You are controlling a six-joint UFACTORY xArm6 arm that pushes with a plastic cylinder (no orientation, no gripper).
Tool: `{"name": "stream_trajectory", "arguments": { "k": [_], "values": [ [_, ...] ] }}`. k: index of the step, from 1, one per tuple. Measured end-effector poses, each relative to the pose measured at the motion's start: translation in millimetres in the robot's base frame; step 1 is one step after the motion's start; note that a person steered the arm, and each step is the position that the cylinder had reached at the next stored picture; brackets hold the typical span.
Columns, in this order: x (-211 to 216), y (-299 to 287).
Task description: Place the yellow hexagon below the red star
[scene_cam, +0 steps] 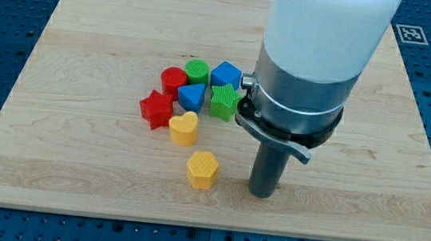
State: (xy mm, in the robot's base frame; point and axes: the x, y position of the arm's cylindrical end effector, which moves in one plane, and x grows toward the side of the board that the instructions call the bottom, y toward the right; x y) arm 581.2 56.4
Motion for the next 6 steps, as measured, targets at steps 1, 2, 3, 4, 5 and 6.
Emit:
{"name": "stream_trajectory", "arguments": {
  "k": [1,2,3,4,5,6],
  "values": [
    [0,-18],
    [-2,-55],
    [-11,-99],
    [-29,-132],
    [-26,-118],
    [-37,-122]
  ]
}}
